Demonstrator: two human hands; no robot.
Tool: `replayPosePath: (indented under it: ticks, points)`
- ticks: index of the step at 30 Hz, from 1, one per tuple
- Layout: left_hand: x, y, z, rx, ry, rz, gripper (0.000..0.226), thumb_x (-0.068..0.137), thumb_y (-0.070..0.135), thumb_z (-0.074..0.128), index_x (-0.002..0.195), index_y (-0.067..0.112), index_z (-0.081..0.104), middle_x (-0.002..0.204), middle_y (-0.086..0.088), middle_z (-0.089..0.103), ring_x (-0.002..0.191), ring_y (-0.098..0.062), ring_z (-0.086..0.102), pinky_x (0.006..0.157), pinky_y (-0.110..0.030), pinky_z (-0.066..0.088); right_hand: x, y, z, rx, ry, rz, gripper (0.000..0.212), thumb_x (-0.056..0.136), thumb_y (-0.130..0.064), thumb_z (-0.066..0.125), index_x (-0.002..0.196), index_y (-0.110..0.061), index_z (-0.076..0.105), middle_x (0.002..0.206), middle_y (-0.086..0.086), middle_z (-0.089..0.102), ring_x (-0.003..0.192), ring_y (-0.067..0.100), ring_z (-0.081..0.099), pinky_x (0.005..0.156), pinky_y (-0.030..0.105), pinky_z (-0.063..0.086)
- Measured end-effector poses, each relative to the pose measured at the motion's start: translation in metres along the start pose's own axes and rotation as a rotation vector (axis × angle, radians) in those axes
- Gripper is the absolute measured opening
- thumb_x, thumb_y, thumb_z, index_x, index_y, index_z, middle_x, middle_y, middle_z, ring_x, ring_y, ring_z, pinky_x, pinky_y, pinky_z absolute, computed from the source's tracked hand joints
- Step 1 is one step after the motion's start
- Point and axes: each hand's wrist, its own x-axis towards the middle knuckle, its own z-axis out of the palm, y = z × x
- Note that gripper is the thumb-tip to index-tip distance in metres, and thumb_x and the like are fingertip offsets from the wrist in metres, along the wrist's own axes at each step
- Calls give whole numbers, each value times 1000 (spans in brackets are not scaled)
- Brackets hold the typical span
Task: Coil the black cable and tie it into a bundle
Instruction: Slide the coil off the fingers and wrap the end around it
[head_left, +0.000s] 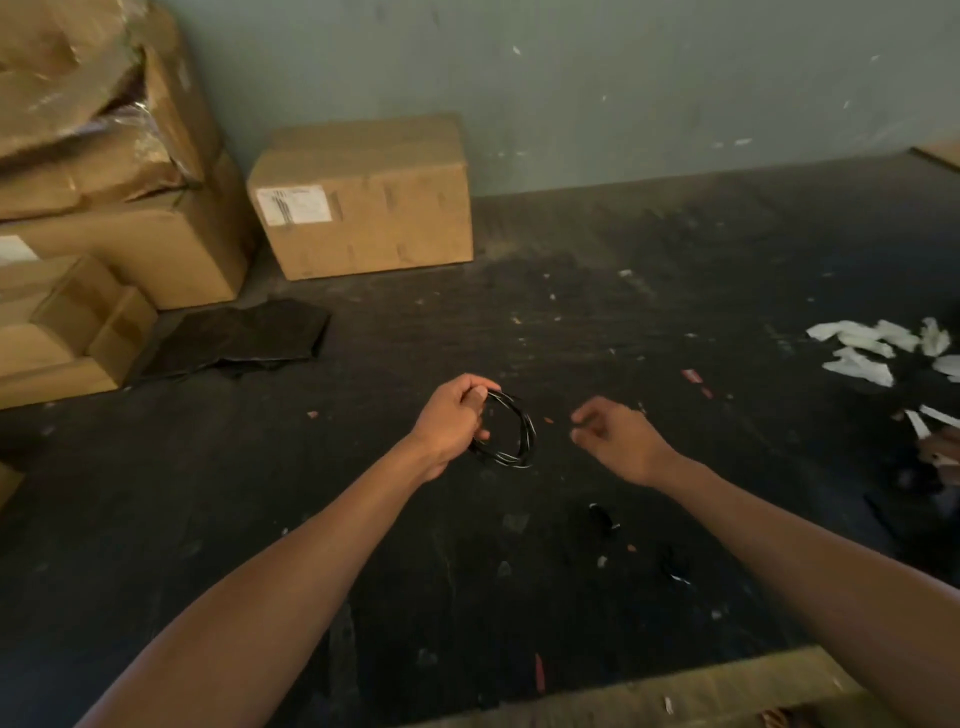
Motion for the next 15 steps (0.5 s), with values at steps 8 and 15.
replayPosePath:
  ticks: [8,15]
  points:
    - [-9,-34,22,-3,-32,-105,22,105,15,41,110,18,62,78,-1,49,62,-9,47,69,-31,53,-33,57,36,-240,-272,325,30,88,-30,68,111,-19,52,102,4,62,88,19,65,79,37,57]
    - [-17,-40,17,69,-52,-99,23,105,15,42,117,14,61,80,-2,54,67,-12,52,77,-35,55,-22,52,34,-66,-163,306,12,91,-15,64,100,-20,60,100,7,64,81,16,64,70,29,54]
